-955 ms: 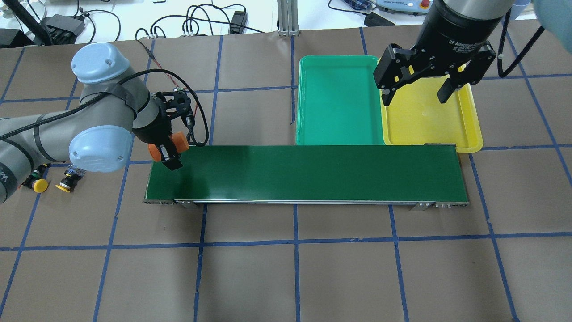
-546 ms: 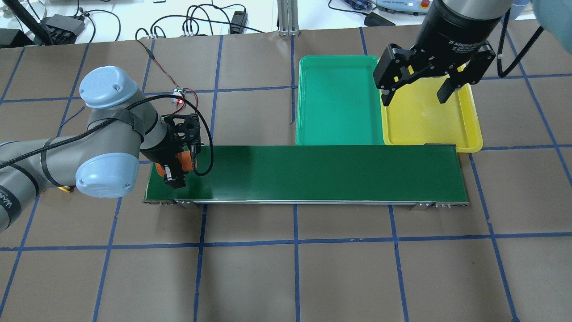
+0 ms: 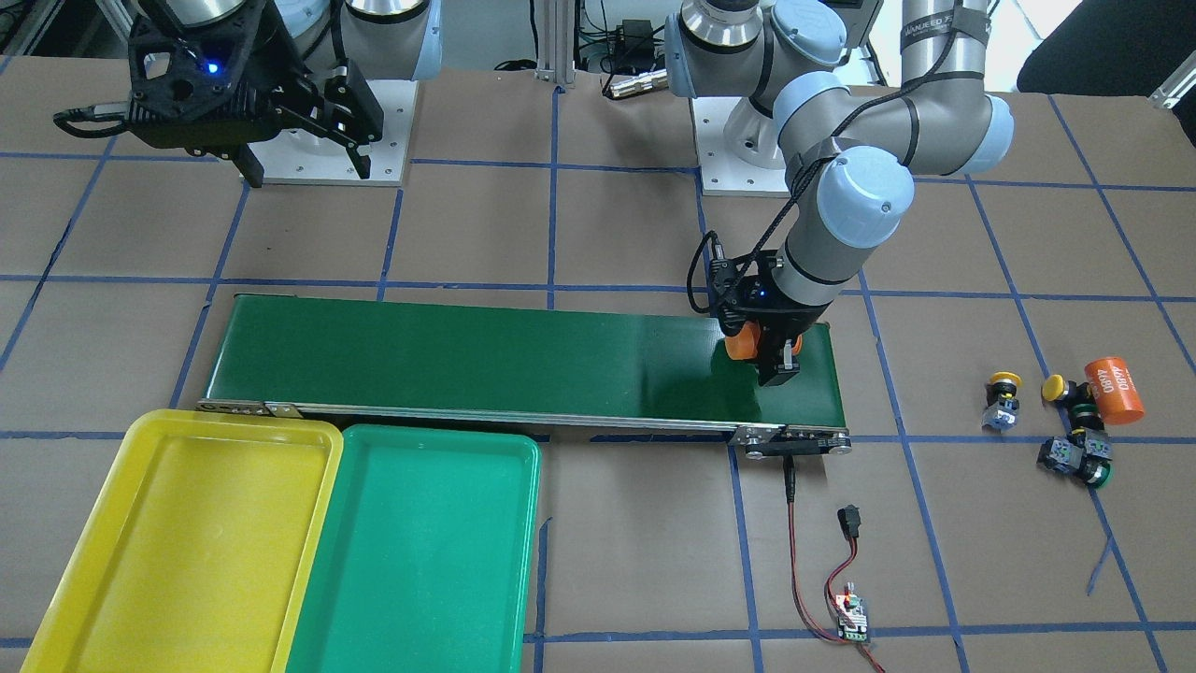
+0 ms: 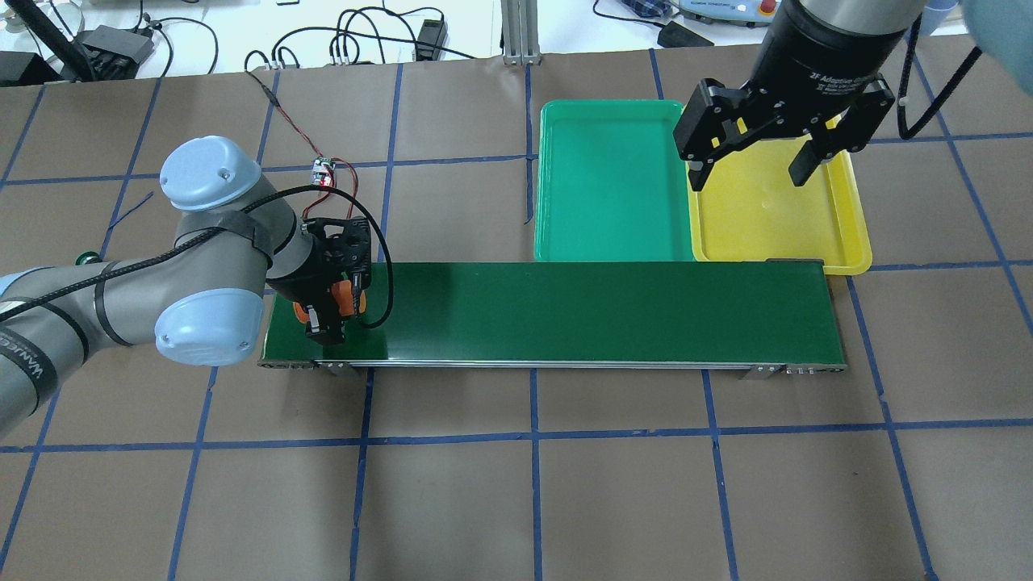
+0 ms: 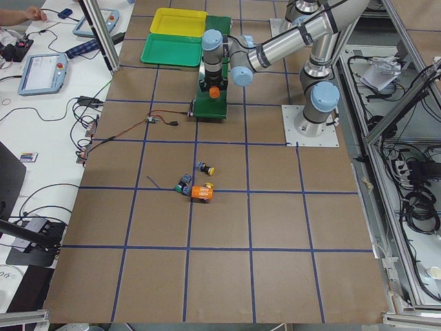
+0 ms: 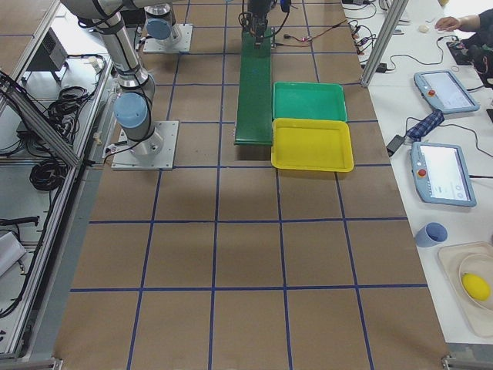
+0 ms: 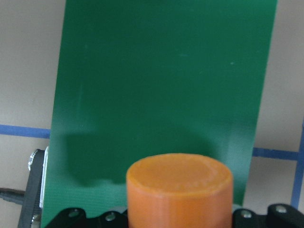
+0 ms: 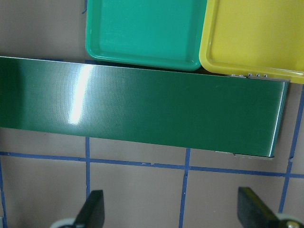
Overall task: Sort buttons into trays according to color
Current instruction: 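Lower the cylinder onto the belt, open left gripper, withdraw to pile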
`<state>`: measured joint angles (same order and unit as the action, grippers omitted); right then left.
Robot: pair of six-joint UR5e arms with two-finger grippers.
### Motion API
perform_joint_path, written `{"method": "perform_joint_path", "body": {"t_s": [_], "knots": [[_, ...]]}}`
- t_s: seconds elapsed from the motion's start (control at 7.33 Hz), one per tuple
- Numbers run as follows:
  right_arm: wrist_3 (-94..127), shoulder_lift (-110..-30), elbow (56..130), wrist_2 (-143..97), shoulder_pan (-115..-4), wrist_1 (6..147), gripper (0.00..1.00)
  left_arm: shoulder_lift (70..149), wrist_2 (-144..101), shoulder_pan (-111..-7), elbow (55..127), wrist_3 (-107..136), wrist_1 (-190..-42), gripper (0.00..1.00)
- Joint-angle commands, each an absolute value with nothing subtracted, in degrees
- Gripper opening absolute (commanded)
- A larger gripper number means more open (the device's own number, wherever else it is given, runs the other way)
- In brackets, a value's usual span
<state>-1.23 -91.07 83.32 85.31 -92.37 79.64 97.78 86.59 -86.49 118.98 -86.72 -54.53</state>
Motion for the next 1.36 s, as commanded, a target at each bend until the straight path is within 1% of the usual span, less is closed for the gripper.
{"method": "perform_joint_path", "body": {"t_s": [0.0,0.14,0.27,0.41,0.68,0.82,1.09,1.23], "knots": [[-1.23,-91.05,83.32,85.25,-92.37,79.72,1.0,98.08,86.4,-87.1,119.44,-86.66,-53.7,0.33],[-1.23,-91.14,83.32,85.25,-92.37,79.72,1.0,97.82,86.57,-87.8,119.62,-86.14,-53.7,0.41],[-1.23,-91.06,83.32,85.34,-92.29,79.63,1.0,96.78,86.49,-87.98,119.88,-86.13,-53.7,0.51],[-1.23,-91.05,83.32,85.25,-92.37,79.72,1.0,96.85,86.48,-87.98,120.58,-86.13,-53.61,0.57],[-1.23,-91.14,83.32,85.25,-92.37,79.72,1.0,96.86,86.48,-87.98,120.76,-85.52,-53.53,0.57],[-1.23,-91.23,83.32,85.25,-92.29,79.72,1.0,96.86,86.48,-87.98,120.76,-85.34,-53.53,0.66],[-1.14,-91.14,83.32,85.25,-92.37,79.72,1.0,97.21,86.4,-87.98,120.76,-85.17,-53.44,0.98],[-1.23,-91.23,83.32,85.25,-92.37,79.72,1.0,96.51,85.61,-87.98,120.67,-83.86,-53.44,1.0]]}}
